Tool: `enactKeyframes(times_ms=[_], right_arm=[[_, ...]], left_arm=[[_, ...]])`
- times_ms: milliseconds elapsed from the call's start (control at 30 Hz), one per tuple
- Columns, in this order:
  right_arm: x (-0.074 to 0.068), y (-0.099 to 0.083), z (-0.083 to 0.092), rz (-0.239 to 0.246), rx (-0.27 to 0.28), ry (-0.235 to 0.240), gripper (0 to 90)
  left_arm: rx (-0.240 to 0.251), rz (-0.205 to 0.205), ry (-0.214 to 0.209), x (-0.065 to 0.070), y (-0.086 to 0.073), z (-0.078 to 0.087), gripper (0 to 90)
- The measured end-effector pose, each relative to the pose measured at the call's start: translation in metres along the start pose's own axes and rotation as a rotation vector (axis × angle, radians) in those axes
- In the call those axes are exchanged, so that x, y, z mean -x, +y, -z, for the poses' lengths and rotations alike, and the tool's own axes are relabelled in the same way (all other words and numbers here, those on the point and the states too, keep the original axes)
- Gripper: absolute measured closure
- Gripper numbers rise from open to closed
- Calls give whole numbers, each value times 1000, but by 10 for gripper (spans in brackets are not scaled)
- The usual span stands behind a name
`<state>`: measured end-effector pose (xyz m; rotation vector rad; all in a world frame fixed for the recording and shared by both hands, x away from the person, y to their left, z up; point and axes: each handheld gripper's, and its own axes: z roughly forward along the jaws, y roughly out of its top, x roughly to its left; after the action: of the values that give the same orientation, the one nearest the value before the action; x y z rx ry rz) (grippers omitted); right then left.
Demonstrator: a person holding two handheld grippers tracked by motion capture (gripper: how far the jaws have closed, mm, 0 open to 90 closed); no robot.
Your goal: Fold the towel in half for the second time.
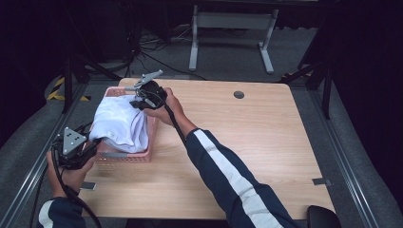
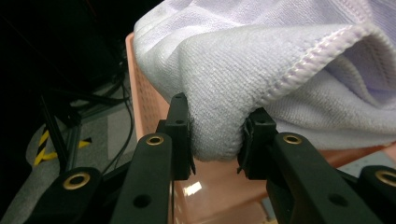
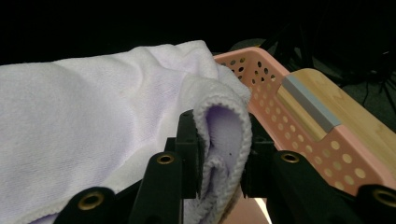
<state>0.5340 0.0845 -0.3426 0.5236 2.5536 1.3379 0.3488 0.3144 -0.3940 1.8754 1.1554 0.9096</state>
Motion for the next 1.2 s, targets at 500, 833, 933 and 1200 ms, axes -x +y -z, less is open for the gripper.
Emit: enactKeyframes(times_ms=[500,833,933,1200], right_arm=[[8,-29,-24,-25,-138,-51,507],[7,-38,15,47,-126,-38,391],[4,-43,26,76,-133,-23,387],[-1,-61,78,146,-138,-33,370]], left_arm=[[-16,137,-43,-10,-9,-8,306],[65,65,-163,21,14,2,228],[78,41,-200,34,18,4,226],[121,-14,-270,71,37,5,225]])
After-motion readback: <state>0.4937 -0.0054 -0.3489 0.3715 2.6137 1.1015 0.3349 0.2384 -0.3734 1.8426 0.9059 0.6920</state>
